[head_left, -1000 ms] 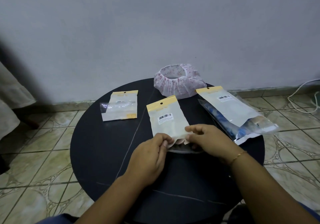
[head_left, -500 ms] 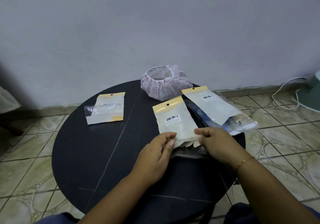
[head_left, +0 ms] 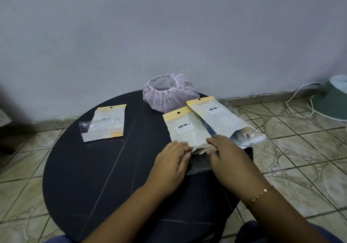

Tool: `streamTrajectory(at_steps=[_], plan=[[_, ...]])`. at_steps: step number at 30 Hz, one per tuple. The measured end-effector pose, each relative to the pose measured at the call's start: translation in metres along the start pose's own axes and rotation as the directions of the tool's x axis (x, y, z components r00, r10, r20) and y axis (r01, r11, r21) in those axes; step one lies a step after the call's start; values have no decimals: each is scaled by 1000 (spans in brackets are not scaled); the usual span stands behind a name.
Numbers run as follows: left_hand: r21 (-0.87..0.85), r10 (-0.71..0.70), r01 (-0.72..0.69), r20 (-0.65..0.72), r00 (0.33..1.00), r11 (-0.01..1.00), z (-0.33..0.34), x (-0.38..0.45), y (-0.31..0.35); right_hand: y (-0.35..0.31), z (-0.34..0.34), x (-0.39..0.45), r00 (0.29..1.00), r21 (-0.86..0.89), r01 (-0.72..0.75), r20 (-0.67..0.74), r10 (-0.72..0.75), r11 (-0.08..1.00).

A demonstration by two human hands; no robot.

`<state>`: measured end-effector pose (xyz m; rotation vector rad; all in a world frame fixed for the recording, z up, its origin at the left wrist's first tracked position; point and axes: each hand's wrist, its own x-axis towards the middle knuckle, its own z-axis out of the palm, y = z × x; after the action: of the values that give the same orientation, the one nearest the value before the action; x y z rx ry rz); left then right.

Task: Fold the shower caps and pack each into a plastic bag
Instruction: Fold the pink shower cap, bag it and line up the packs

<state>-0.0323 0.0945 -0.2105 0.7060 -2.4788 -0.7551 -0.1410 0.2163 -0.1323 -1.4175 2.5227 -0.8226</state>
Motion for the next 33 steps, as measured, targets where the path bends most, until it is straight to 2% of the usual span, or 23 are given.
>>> streamTrajectory(at_steps=[7, 10, 12, 14, 16, 18, 22, 25, 28, 30, 33], plan=[[31, -25, 26, -35, 999, 999, -20, 23, -6, -17, 8, 45, 994, -54, 11, 111, -5, 998], [25, -53, 54, -63, 997, 998, -32, 43, -8, -22, 13, 71, 993, -88, 36, 118, -26, 995], [-8, -112, 112, -67, 991, 994, -39, 61, -11, -25, 17, 92, 994, -85, 54, 103, -45, 995], [-160, -246, 230, -86, 966, 960, -46, 79, -15, -28, 20, 114, 994, -71, 66, 87, -60, 995], [-392, -432, 366, -92, 897, 844, -54, 99, -21, -30, 23, 143, 996, -59, 68, 55, -65, 996], [-586, -583, 439, -73, 809, 682, -59, 116, -27, -29, 23, 170, 998, -57, 56, 3, -56, 997], [-723, -764, 529, 2, 645, 444, -61, 154, -49, -17, 23, 225, 993, -139, -100, -83, 89, 985], [-805, -835, 537, 100, 541, 252, -60, 184, -76, -9, 24, 255, 955, -295, -287, -18, 295, 912], [-851, -829, 499, 156, 538, 164, -59, 205, -93, -5, 32, 281, 900, -315, -338, 167, 403, 887], [-872, -810, 470, 174, 560, 138, -60, 215, -97, -2, 40, 297, 898, -259, -307, 239, 369, 916], [-891, -772, 440, 201, 602, 111, -65, 223, -92, 2, 53, 316, 917, -155, -266, 262, 299, 951]])
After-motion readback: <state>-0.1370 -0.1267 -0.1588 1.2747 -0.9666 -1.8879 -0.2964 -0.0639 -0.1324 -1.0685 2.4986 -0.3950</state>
